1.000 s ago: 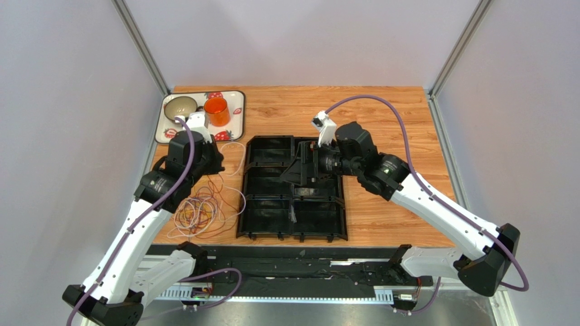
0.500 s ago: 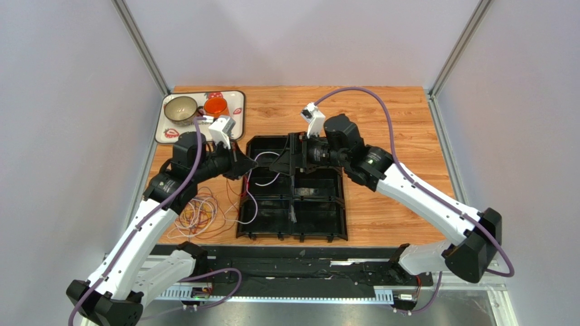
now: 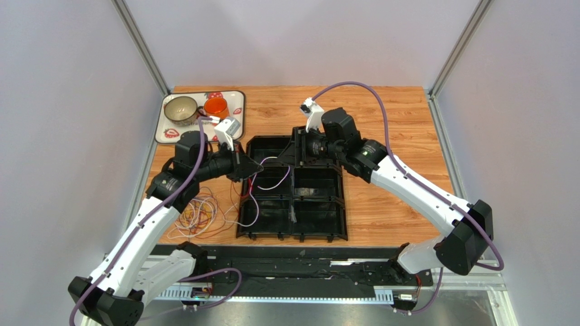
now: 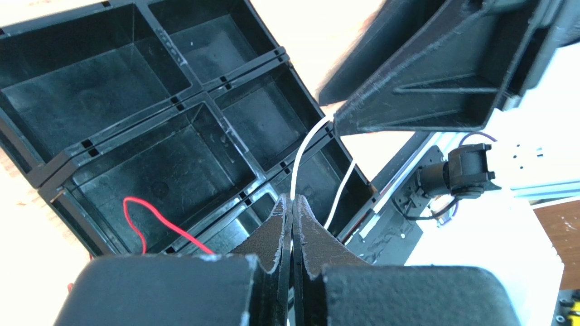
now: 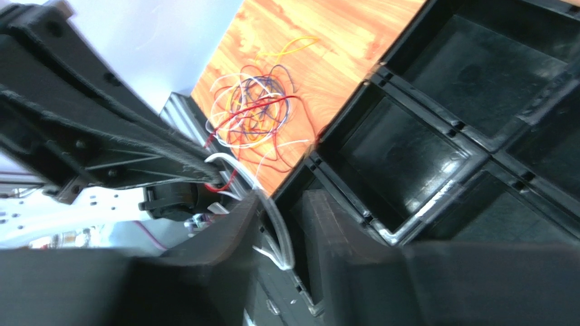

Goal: Untangle the cables

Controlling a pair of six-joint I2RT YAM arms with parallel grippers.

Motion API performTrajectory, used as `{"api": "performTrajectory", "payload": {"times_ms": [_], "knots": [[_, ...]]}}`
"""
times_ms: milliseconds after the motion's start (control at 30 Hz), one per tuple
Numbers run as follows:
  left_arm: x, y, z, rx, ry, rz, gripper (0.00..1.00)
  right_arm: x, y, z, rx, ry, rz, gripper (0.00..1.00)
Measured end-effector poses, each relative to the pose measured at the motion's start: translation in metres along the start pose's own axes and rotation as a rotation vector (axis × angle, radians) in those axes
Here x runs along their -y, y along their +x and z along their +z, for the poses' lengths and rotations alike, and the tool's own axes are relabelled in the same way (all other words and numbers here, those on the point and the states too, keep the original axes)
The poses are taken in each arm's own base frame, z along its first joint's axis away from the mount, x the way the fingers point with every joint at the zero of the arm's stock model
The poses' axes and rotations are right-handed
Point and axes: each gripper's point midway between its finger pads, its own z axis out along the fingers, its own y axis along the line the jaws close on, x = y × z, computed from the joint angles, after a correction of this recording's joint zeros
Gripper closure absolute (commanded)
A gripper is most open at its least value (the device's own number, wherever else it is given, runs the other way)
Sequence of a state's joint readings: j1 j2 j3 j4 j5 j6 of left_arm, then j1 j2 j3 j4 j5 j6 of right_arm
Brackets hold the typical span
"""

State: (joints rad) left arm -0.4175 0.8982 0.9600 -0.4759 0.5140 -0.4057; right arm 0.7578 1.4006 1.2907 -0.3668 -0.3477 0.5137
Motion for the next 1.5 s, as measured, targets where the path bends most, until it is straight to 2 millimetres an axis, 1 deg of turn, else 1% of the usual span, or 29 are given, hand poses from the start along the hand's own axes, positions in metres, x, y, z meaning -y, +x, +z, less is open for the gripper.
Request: {"api": "performTrajectory", "payload": {"times_ms": [33,67,200,233,267,300,333,367,433,467,600,733,867,900,1000,1200,1367,1500], "knots": [[-0.001,0.001,0.001,-0.005,-0.002,-0.003,1.00,-0.001,0.001,0.000,-0.003,-0.009,-0.003,0.83],[-0.002,0.001,0.003,-0.010,-0.004,-0.006,1.00,-0.003,0.001,0.001,-0.007,-0.019,-0.002,1.00],[-0.011,0.006,0.012,-0.041,-0.023,-0.026,1.00,-0.010,0.003,0.001,-0.020,-0.057,0.003,1.00],[-0.011,0.007,0.012,-0.043,-0.024,-0.028,0.89,-0.012,0.003,0.001,-0.022,-0.068,0.003,1.00],[-0.013,0.008,0.014,-0.048,-0.028,-0.031,0.80,-0.014,0.003,0.000,-0.025,-0.077,0.002,1.00],[-0.014,0.008,0.015,-0.051,-0.032,-0.032,0.68,-0.015,0.004,0.000,-0.026,-0.082,0.001,1.00],[-0.015,0.008,0.016,-0.052,-0.036,-0.033,0.43,-0.015,0.004,0.000,-0.030,-0.087,0.001,1.00],[-0.016,0.008,0.016,-0.052,-0.041,-0.036,0.34,-0.016,0.005,0.000,-0.032,-0.090,0.000,1.00],[-0.019,0.008,0.017,-0.051,-0.052,-0.039,0.23,-0.016,0.005,0.000,-0.035,-0.089,-0.004,1.00],[-0.022,0.008,0.017,-0.047,-0.071,-0.044,0.21,-0.015,0.005,-0.001,-0.036,-0.087,-0.007,1.00],[-0.037,0.009,0.012,-0.036,-0.166,-0.054,0.18,-0.016,0.006,-0.006,-0.037,-0.082,-0.023,1.00],[-0.051,0.010,-0.001,-0.028,-0.277,-0.053,0.18,-0.019,0.011,-0.020,-0.028,-0.087,-0.030,1.00],[-0.058,0.005,-0.008,-0.019,-0.341,-0.047,0.21,-0.018,0.022,-0.033,-0.028,-0.089,-0.024,1.00],[-0.060,0.005,-0.007,-0.022,-0.348,-0.051,0.24,-0.016,0.025,-0.034,-0.031,-0.087,-0.022,1.00],[-0.065,0.010,0.000,-0.048,-0.354,-0.069,0.26,-0.013,0.032,-0.035,-0.044,-0.080,-0.014,1.00],[-0.070,0.016,0.018,-0.088,-0.342,-0.094,0.26,-0.012,0.033,-0.035,-0.047,-0.078,-0.013,1.00],[-0.060,0.020,0.029,-0.108,-0.303,-0.082,0.27,-0.012,0.034,-0.036,-0.050,-0.076,-0.011,1.00],[-0.051,0.025,0.038,-0.130,-0.273,-0.064,0.35,-0.012,0.034,-0.036,-0.051,-0.076,-0.010,1.00]]}}
